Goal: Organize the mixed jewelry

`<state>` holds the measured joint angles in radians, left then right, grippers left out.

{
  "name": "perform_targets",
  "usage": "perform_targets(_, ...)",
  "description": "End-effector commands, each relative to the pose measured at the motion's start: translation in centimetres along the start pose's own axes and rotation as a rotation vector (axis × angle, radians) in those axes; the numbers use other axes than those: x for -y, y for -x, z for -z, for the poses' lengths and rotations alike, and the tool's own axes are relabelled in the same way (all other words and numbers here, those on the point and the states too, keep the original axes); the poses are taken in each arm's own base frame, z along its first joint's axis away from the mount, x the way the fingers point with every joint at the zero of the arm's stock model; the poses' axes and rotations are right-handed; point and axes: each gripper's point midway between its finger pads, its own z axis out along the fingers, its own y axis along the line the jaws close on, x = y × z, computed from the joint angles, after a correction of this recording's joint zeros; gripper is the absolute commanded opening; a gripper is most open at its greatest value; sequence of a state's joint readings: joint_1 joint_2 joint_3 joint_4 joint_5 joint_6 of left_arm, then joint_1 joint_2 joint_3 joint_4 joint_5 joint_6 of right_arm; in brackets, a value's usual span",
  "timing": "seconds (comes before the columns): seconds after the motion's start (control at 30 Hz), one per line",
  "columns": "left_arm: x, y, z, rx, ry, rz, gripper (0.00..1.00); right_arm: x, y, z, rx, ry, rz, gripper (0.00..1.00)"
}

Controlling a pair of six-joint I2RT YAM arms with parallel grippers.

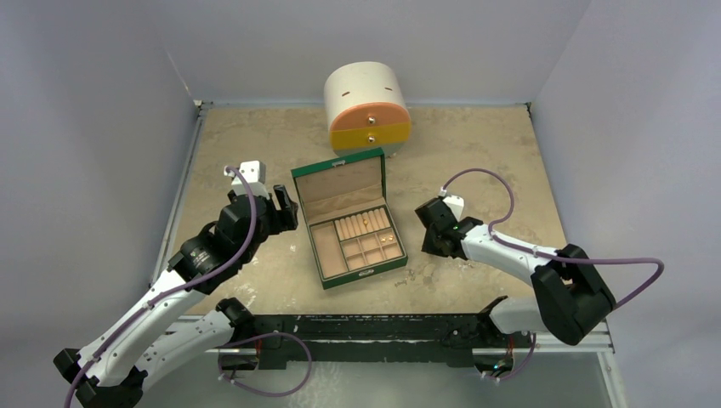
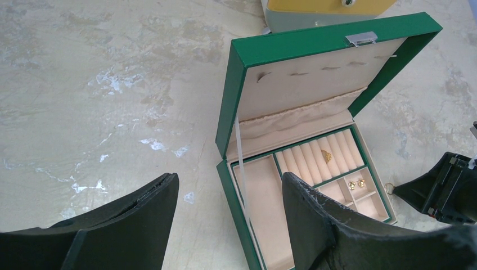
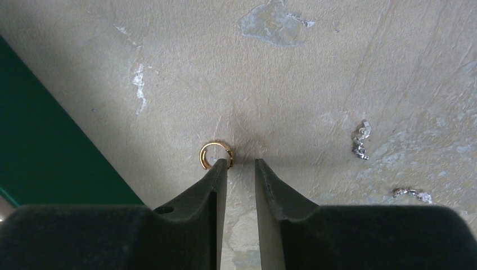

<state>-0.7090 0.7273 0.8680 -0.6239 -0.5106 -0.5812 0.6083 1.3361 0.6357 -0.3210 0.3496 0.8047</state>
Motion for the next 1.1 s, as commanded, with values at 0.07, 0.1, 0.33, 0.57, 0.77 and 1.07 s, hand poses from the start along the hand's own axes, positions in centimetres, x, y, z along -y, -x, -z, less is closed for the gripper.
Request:
perform_targets(0.07,-0.2,0.9,0.1,0.031,0.010,0.001,0.67,-1.1,2.4,0.6,0.070,0.019,-0.041,0.27)
perform_targets(0.1,-0.2,0.8,0.1,0.030,0.010,0.000,0.67,-1.0,2.3,0.5,0.067,0.013,-0.036,0.27)
perform_targets(0.33,-0.2,0.9,0.1,0.033,0.011,0.001,0.67,-1.2,2.5,0.0,0.063,0.003,-0.028,0.26)
perform_targets(0.57,-0.2,0.9,0.1,0.034,0.011,0.002,0.67,-0.8,2.1,-0.4,0.052,-0.017,-0.015,0.22)
perform_targets(0.77,-0.2,1.0,0.1,0.036,0.011,0.002,0.67,-0.2,1.4,-0.4,0.036,-0.027,-0.005,0.19)
perform_targets(1.07,-0.2,1.0,0.2,0.036,0.010,0.003,0.67,0.1,0.8,-0.2,0.020,-0.015,0.017,0.03)
